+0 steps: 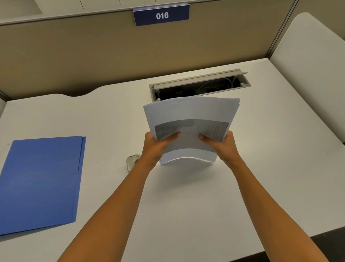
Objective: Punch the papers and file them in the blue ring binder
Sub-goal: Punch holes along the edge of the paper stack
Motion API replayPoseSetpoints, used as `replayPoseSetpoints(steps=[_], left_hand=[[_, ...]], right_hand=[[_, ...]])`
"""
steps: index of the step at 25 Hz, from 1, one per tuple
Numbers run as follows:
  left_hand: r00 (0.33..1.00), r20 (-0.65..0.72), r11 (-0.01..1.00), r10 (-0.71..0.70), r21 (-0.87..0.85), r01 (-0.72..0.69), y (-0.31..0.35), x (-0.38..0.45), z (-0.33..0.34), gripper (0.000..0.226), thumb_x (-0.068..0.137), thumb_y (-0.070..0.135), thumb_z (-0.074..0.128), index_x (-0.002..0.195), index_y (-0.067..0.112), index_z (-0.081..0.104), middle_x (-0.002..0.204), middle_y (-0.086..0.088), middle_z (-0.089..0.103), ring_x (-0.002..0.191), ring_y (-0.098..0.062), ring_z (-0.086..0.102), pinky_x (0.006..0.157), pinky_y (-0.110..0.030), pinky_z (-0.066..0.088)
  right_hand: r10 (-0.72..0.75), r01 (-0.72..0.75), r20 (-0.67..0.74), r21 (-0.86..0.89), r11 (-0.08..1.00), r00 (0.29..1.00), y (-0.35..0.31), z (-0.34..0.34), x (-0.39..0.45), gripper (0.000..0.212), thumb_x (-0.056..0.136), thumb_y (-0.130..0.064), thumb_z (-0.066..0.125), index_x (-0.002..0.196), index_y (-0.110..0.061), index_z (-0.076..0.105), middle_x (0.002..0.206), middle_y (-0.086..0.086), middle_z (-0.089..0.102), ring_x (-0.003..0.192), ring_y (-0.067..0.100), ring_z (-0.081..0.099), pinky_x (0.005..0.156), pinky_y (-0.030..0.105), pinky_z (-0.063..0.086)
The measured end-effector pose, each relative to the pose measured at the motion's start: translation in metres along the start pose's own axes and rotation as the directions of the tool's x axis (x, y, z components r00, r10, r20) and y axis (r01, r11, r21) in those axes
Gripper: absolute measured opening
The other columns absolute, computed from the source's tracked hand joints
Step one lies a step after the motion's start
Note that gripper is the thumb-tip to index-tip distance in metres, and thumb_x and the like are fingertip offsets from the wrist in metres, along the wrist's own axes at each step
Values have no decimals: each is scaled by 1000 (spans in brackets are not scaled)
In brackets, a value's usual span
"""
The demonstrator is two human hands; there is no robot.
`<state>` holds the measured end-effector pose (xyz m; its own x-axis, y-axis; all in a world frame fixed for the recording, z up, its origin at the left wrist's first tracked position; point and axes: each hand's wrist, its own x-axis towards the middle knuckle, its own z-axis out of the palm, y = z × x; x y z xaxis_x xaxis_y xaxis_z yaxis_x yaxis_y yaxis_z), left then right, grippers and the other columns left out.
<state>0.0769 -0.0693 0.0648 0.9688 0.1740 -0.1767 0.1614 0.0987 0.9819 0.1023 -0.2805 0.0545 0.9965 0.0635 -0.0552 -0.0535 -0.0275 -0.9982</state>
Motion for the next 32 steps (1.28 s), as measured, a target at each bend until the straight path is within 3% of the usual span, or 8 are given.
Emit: replayPoseSetpoints(steps=[7, 14, 18, 21, 23, 25, 27, 32], left_hand=[[999, 54, 997, -4, 78, 0, -17, -3, -3, 46, 69, 27, 83, 108, 34, 60, 108, -3, 64, 106, -23, 61, 86, -37, 58], [996, 3, 992, -93, 91, 92, -18, -9, -4, 48, 75, 21, 81, 115, 27, 54, 108, 2, 62, 103, -18, 59, 81, -28, 55], [964, -141, 953, -227, 173, 250, -18, -9, -10, 55, 75, 41, 78, 116, 21, 49, 110, 1, 59, 98, -18, 60, 78, -29, 55], [954, -191, 939, -231, 214, 270, -27, -4, -24, 42, 78, 51, 71, 101, 17, 63, 102, -1, 68, 92, -22, 67, 80, -39, 59], [954, -243, 950, -175, 213, 229, -29, -3, -32, 32, 83, 48, 67, 80, 16, 67, 79, 1, 68, 73, -17, 65, 67, -29, 56], [900, -425, 928, -90, 293, 231, -32, -3, -45, 32, 88, 43, 64, 72, 15, 64, 69, 1, 62, 65, -16, 58, 62, -26, 47], [800, -594, 879, -82, 336, 339, -40, -3, -64, 23, 87, 39, 64, 90, 16, 65, 90, -1, 66, 81, -21, 64, 74, -34, 54], [719, -647, 770, -253, 315, 555, -53, -10, -97, 36, 78, 32, 72, 106, 11, 63, 105, -4, 62, 90, -24, 60, 74, -33, 49]], right_hand=[[34, -35, 26, 24, 999, 999, 10, -1, -9, 43, 77, -8, 76, 106, -34, 60, 104, -6, 65, 97, 15, 63, 77, 31, 59], [78, -75, 57, -47, 996, 995, 17, 5, -3, 40, 84, -18, 70, 120, -24, 53, 109, -6, 61, 101, 12, 60, 79, 26, 56], [99, -78, 111, -181, 980, 989, 21, 1, 5, 41, 91, -31, 61, 125, -10, 56, 114, 3, 64, 102, 18, 63, 82, 29, 58], [139, -92, 151, -284, 954, 979, 24, 6, 6, 35, 94, -33, 54, 124, -15, 53, 111, -2, 60, 93, 10, 61, 73, 18, 55], [188, -134, 145, -320, 938, 971, 31, 8, 7, 38, 94, -35, 53, 126, -13, 52, 112, 0, 59, 95, 17, 61, 76, 23, 54], [239, -184, 134, -335, 924, 962, 39, 12, 5, 42, 94, -35, 53, 128, -10, 52, 115, 3, 59, 99, 22, 60, 84, 32, 54], [259, -192, 145, -365, 911, 955, 46, 17, 4, 43, 94, -34, 53, 128, -9, 52, 113, 3, 60, 100, 24, 60, 81, 29, 53], [294, -188, 195, -428, 884, 936, 55, 30, -1, 41, 95, -35, 52, 127, -9, 53, 111, 2, 59, 96, 23, 60, 79, 28, 51]])
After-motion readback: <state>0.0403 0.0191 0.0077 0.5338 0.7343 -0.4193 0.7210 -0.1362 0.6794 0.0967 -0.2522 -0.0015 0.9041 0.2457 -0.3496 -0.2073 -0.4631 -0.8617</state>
